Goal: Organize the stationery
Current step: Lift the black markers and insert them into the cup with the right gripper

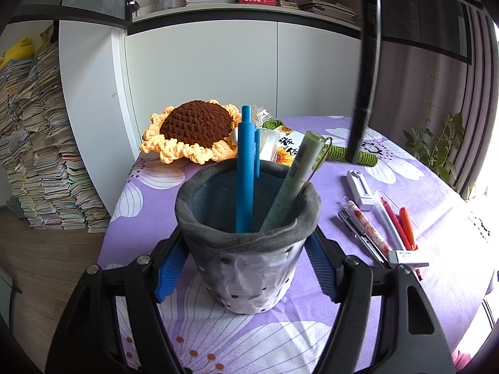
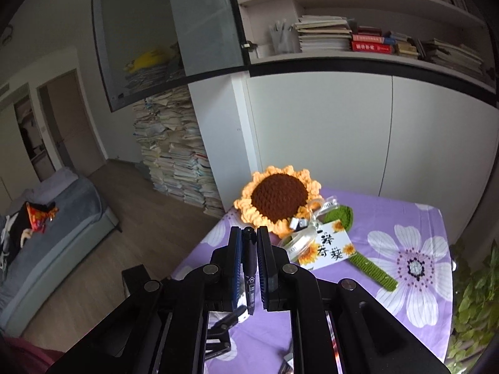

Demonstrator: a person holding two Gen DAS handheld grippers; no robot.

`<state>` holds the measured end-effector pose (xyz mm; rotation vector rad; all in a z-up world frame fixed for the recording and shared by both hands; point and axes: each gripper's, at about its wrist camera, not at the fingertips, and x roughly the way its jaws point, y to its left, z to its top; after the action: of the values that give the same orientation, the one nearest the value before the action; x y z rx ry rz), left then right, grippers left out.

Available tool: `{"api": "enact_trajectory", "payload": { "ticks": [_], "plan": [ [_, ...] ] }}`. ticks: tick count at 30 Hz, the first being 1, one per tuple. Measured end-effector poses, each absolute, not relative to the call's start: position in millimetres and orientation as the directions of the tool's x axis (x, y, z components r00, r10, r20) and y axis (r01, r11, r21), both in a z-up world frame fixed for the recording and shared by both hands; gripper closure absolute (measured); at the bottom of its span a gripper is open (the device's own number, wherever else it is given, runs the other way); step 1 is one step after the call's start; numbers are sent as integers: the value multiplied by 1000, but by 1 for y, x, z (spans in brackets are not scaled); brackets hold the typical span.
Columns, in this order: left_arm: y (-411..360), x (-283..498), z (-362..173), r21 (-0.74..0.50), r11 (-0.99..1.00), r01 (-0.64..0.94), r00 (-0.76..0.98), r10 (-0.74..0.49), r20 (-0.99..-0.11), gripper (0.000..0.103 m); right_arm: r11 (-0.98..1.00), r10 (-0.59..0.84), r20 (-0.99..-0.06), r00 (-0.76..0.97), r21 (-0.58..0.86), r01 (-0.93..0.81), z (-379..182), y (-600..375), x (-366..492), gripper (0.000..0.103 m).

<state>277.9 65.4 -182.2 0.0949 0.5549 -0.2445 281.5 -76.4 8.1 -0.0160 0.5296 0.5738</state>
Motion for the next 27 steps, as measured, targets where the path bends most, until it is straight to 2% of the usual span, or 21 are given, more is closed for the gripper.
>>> {"api": "enact_trajectory", "payload": {
  "ticks": [5,11,24,27],
  "plan": [
    [65,277,-183,23,967,255,822,-204,-531,32,817,556,-443,704,133,-562,20,-64,281,92],
    [65,277,-184,24,966,256,823,-205,-530,32,811,562,-459,688,144,-566,9,-53,295,92],
    [64,276,-185,27,966,256,827,-205,-523,32,810,538,-657,528,230,-539,-68,-43,327,92],
    [64,275,-184,28,966,258,828,-206,-522,32,815,537,-668,516,254,-520,-73,-50,329,92]
  ]
}}
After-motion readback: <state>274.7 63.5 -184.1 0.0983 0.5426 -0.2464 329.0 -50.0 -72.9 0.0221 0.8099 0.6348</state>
